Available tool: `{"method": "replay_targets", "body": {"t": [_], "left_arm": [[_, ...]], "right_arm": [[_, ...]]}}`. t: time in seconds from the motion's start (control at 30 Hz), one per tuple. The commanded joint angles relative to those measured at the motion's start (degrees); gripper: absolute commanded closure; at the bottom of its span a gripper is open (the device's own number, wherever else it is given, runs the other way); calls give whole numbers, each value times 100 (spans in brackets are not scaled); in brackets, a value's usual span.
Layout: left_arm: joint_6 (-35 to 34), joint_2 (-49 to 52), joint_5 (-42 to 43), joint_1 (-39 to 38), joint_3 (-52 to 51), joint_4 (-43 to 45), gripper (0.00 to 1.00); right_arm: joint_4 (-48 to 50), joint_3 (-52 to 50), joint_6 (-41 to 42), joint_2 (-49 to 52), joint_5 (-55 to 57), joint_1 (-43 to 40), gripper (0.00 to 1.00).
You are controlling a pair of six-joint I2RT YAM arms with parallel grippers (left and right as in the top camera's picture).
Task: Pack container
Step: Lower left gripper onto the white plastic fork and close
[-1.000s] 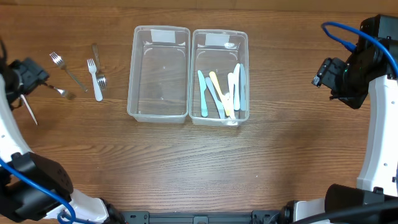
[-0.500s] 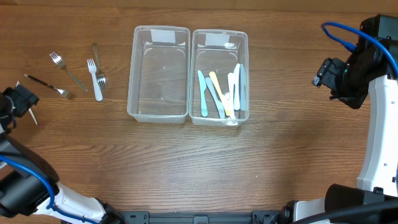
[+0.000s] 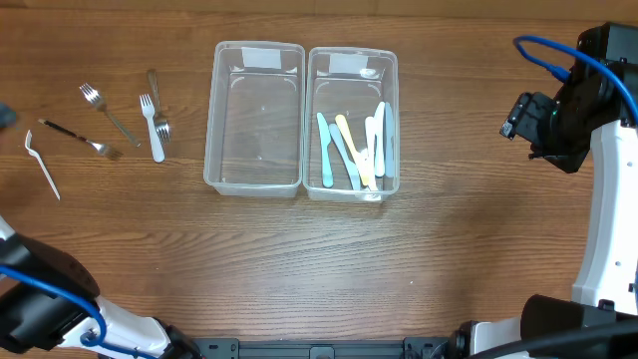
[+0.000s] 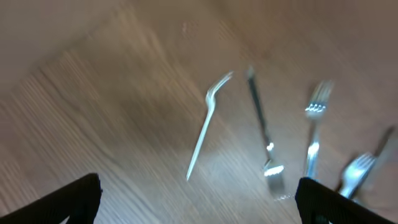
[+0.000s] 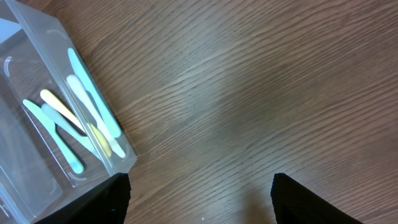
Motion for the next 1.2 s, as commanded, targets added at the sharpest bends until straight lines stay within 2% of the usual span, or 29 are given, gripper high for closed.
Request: {"method": "replay_targets", "body": {"t": [0.0, 0.13, 0.47, 0.87, 1.17], "left_arm": [[251, -262, 11, -203, 1174, -302, 0], [81, -20, -260, -387, 1836, -577, 0], [7, 1471, -232, -103, 1886, -1493, 0], [61, 2387, 66, -70, 1862, -964, 0], [70, 2612, 166, -85, 1233, -378, 0]], "right_arm": [[22, 11, -33, -59, -31, -2, 25], [17, 11, -35, -59, -31, -2, 25], [-81, 11, -48, -59, -31, -2, 25], [-251, 11, -48, -59, -33, -2, 25], [-289, 11, -44, -59, -33, -2, 24]]}}
